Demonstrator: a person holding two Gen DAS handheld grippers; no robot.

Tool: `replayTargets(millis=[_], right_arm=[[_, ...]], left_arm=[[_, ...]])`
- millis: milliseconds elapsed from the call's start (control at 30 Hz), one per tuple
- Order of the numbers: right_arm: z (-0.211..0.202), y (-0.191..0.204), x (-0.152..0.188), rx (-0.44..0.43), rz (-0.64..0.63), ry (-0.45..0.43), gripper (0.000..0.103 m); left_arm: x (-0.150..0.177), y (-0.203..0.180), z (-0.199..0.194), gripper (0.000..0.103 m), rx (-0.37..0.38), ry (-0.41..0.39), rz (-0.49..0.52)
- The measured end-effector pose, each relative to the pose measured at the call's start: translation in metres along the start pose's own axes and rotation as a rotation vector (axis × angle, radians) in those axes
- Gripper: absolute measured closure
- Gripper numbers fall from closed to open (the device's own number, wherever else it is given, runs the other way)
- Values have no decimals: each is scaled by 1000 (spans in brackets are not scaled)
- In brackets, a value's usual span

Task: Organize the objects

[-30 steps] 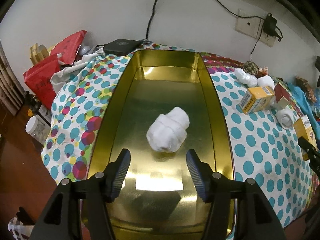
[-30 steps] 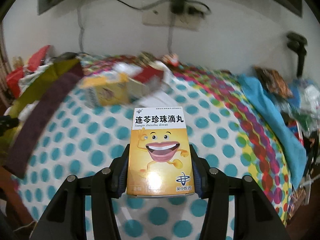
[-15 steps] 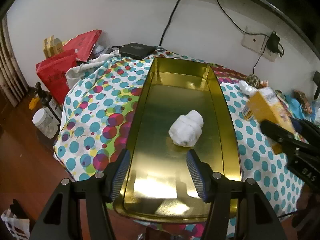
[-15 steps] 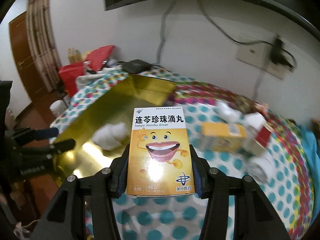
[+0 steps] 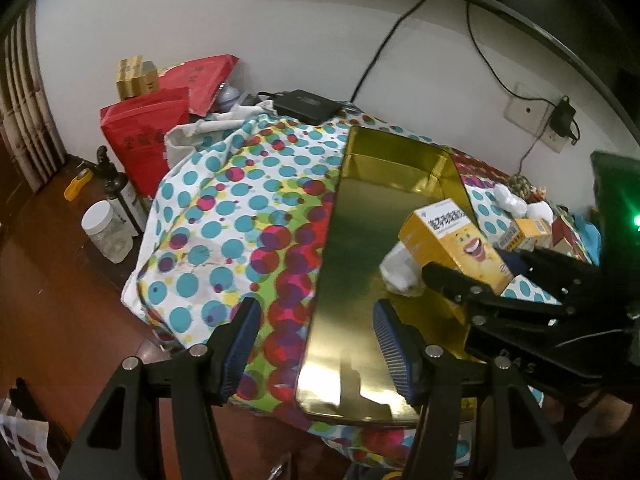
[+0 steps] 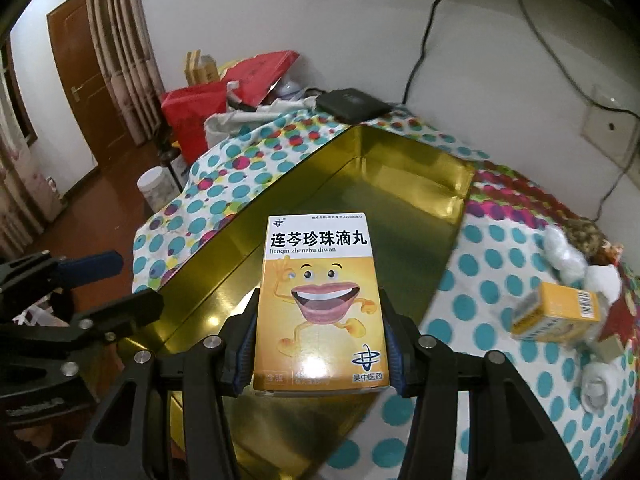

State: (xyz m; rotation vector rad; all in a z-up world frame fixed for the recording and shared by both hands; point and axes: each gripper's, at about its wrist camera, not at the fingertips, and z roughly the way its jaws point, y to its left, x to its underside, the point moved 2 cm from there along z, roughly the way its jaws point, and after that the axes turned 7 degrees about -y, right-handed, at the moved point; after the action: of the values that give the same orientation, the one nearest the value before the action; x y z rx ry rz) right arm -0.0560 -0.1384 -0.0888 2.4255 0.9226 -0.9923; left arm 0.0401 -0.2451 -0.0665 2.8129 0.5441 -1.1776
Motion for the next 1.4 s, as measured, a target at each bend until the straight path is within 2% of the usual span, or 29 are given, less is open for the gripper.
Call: replayTargets(millis=[333,500,667,867,1133,1400], right_arm=[[21,11,8,7,-18,52,54],[23,11,9,-9,-22,66,54],[12,8,7,-13,-6,26,49],[-9,-10,6,-6,57,-27,48],[-47,-48,15,85,80,-104,46],[-84,-106,46,233,137,-145,46]], left_arm=[[2,16,7,41,6,36,-60],[1,12,7,41,14,30,-51],[-4,4,5,41,12,21,-27],[-10,-15,2,41,27,3,5],[-8,-61,7,41,87,12,78],[-14,-115,6,41,149,-11,195]])
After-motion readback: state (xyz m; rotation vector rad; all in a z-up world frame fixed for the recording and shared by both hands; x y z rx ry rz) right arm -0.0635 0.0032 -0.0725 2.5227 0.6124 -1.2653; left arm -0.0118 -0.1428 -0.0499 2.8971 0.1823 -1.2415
